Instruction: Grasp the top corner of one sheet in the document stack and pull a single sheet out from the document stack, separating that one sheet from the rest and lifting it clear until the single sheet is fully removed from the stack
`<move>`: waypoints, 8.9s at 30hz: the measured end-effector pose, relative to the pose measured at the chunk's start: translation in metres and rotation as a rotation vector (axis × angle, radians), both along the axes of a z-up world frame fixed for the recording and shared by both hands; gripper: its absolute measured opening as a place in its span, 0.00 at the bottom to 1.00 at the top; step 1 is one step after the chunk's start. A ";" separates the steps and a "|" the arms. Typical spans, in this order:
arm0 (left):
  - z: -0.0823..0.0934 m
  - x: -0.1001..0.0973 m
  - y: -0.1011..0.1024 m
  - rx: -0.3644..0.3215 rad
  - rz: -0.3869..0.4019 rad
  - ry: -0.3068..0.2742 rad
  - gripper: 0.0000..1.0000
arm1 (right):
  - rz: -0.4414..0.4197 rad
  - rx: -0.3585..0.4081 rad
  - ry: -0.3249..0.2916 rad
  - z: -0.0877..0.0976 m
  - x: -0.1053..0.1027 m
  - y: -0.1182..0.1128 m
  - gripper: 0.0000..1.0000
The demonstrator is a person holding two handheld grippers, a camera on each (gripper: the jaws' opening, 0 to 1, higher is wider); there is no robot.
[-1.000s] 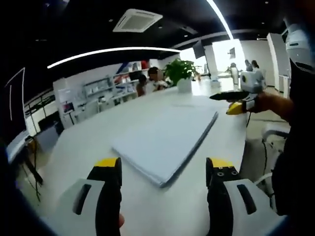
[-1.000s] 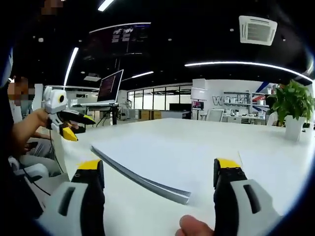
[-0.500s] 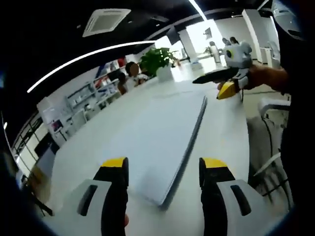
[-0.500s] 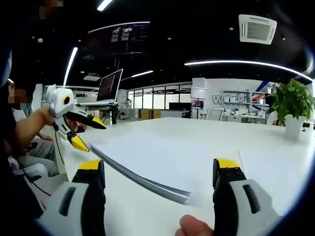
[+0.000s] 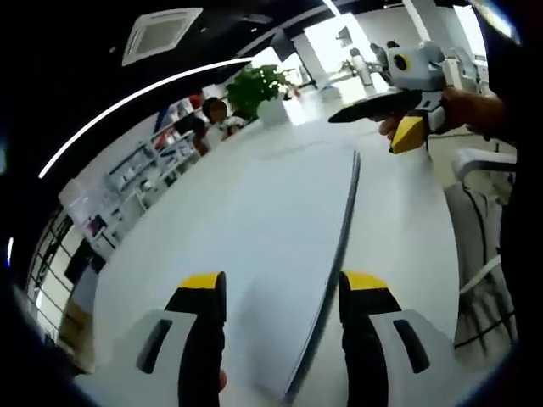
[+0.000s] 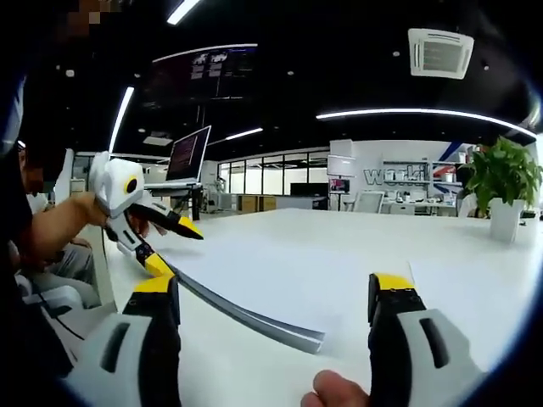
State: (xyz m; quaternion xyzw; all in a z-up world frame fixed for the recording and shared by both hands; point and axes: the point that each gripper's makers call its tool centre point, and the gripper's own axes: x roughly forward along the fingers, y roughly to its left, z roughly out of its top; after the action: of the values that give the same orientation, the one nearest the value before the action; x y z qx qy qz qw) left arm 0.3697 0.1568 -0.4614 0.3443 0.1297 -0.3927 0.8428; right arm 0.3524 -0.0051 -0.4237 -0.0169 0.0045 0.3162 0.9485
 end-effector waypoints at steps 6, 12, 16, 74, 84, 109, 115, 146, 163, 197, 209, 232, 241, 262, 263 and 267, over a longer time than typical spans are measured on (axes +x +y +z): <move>-0.006 -0.006 -0.008 -0.013 -0.034 0.028 0.35 | -0.005 0.026 0.003 0.002 0.003 -0.004 0.90; -0.013 -0.011 -0.012 0.014 -0.060 0.060 0.26 | -0.006 0.012 0.001 -0.001 0.004 -0.004 0.90; -0.013 -0.012 -0.012 0.014 -0.057 0.057 0.24 | 0.010 -0.006 0.008 -0.003 0.003 0.000 0.90; 0.000 -0.014 -0.010 -0.435 -0.202 0.576 0.28 | -0.129 0.170 0.019 0.007 0.013 -0.024 0.88; -0.003 -0.020 -0.016 -0.281 -0.130 0.437 0.34 | -0.122 0.169 0.018 0.006 0.013 -0.025 0.87; -0.003 -0.011 -0.010 -0.287 -0.133 0.515 0.27 | -0.104 0.269 0.095 0.007 0.019 -0.035 0.84; -0.001 -0.005 -0.006 -0.424 -0.146 0.608 0.22 | -0.072 0.350 0.179 0.011 0.022 -0.036 0.78; -0.008 -0.018 -0.014 -0.119 -0.179 0.266 0.27 | 0.040 0.206 0.143 0.022 0.004 -0.007 0.74; -0.001 -0.008 -0.008 -0.429 -0.205 0.559 0.24 | 0.050 0.106 0.082 0.027 -0.001 0.000 0.74; -0.001 -0.011 -0.010 -0.427 -0.211 0.525 0.24 | -0.017 -0.941 -0.489 0.008 0.022 0.054 0.64; -0.001 -0.013 -0.010 -0.417 -0.216 0.501 0.24 | -0.008 -1.113 -0.519 -0.016 0.039 0.069 0.28; -0.003 -0.014 -0.014 -0.393 -0.199 0.440 0.25 | -0.009 -1.190 -0.584 -0.031 0.034 0.072 0.02; -0.004 -0.018 -0.016 -0.362 -0.179 0.382 0.27 | -0.030 -1.175 -0.585 -0.030 0.033 0.071 0.02; 0.070 -0.026 0.016 -0.717 0.011 0.074 0.39 | -0.041 -1.096 -0.583 -0.028 0.036 0.073 0.02; 0.073 -0.026 0.019 -0.722 0.023 0.050 0.39 | -0.044 -1.100 -0.584 -0.028 0.036 0.074 0.02; 0.077 -0.028 0.038 -0.737 0.145 -0.061 0.38 | -0.046 -1.116 -0.582 -0.029 0.037 0.074 0.02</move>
State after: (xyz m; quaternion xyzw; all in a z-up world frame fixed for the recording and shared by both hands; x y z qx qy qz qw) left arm 0.3413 0.1947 -0.3846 0.0195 -0.0213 -0.3418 0.9393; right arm 0.3890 0.0688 -0.4525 -0.5946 -0.0891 0.2281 0.7658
